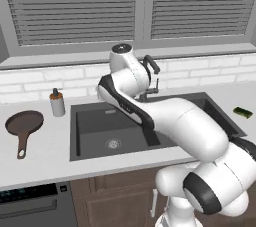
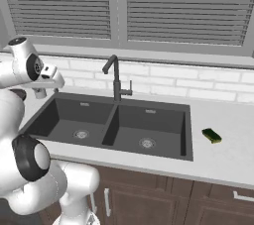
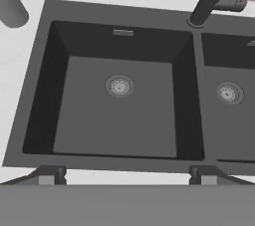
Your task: Pick the pan and sponge and place them into the sink. Then turn on the water.
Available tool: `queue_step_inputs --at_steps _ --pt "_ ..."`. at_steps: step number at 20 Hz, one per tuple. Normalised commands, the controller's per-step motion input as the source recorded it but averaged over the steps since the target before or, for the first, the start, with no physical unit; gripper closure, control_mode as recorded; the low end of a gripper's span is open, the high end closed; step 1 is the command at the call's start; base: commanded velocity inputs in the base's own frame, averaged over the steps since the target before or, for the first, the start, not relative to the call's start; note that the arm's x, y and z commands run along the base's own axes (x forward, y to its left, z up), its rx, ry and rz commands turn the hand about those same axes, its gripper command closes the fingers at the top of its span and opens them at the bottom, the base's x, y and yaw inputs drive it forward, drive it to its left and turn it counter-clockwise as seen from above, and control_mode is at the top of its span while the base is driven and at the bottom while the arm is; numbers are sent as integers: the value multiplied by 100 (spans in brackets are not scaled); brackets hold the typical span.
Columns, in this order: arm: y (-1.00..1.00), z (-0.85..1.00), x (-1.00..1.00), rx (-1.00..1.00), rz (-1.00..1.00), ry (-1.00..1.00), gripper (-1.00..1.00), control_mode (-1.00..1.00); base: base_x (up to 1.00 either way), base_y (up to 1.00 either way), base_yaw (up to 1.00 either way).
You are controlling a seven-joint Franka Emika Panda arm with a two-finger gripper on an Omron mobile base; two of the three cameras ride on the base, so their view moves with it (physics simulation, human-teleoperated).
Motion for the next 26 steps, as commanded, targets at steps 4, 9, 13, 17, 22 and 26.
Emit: queue_step_inputs --at_steps 4,9,13,17,22,26 --pt "13 -10 -4 0 2 2 -100 -100 0 0 0" --pt "40 -35 4 1 0 0 -100 -100 0 0 0" --pt "61 -36 39 7 0 0 -100 -100 0 0 0" --pt "65 -40 53 6 4 0 -100 -100 0 0 0" --pt "77 -33 51 4 9 6 -100 -100 0 0 0" --pt "61 -10 41 0 13 22 -100 -100 0 0 0"
